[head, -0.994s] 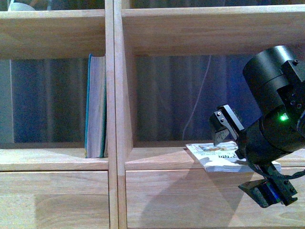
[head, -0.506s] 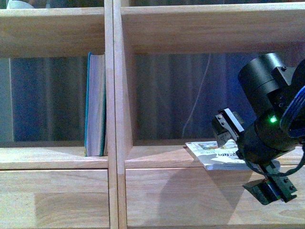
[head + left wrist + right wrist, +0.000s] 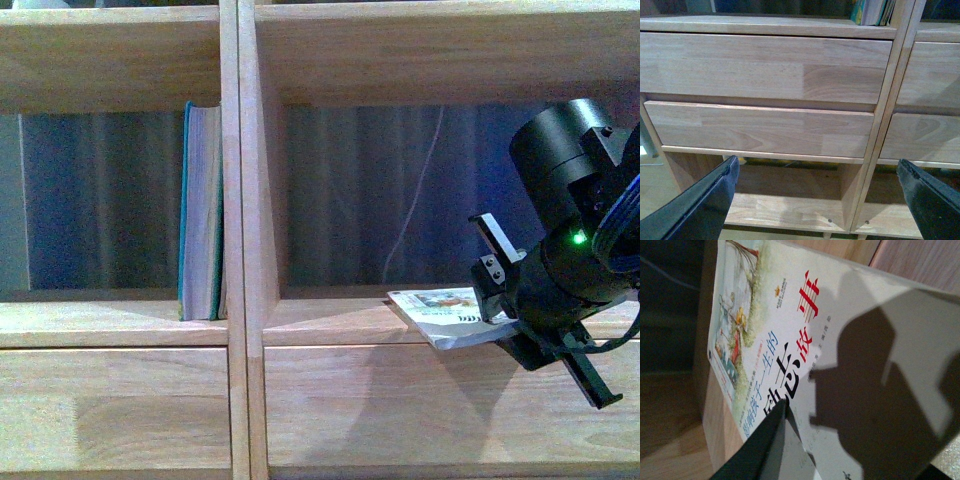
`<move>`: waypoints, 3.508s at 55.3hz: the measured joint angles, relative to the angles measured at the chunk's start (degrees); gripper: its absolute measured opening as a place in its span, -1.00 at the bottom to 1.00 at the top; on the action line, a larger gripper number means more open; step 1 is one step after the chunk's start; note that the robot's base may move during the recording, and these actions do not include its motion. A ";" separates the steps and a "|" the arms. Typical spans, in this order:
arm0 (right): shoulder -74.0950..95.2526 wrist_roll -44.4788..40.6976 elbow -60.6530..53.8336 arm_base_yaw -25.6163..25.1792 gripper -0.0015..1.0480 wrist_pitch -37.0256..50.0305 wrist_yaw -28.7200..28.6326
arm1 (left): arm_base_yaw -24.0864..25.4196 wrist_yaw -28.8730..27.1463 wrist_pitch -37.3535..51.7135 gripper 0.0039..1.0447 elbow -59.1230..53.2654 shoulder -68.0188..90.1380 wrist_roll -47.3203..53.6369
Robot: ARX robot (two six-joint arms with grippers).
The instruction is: Organize books on shelf
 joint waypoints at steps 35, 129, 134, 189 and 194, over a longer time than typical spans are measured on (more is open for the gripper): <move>-4.50 -5.46 -7.10 -2.78 -0.86 10.49 -3.50 | 0.00 0.02 0.00 0.86 0.00 0.00 0.00; -40.15 -18.93 -30.58 -9.88 -0.86 36.54 -42.66 | -0.96 -5.29 1.73 0.86 0.00 0.02 -8.94; -40.15 -19.26 -30.60 -9.88 -0.86 36.48 -42.45 | -0.63 -5.27 2.67 0.86 0.24 1.14 -16.31; -41.59 -20.98 -28.33 -3.80 -0.86 31.89 -39.45 | 22.23 49.07 49.00 0.86 36.98 55.25 -55.52; -43.01 -20.98 -28.28 -2.29 -0.86 31.32 -39.80 | 19.47 46.84 51.93 0.86 39.93 60.43 -58.27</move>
